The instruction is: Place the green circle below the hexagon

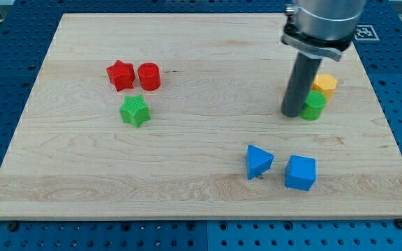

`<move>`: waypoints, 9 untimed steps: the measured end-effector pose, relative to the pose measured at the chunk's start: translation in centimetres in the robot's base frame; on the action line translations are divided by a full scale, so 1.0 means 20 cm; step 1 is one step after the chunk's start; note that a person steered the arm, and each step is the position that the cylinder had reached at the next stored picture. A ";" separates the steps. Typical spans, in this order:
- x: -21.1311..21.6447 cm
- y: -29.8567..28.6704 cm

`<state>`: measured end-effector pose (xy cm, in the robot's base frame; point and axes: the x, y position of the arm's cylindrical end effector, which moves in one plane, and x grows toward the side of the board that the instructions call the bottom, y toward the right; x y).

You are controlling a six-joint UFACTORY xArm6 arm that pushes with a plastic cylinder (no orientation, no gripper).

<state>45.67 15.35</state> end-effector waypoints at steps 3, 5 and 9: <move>0.04 0.09; 0.05 0.07; 0.05 -0.06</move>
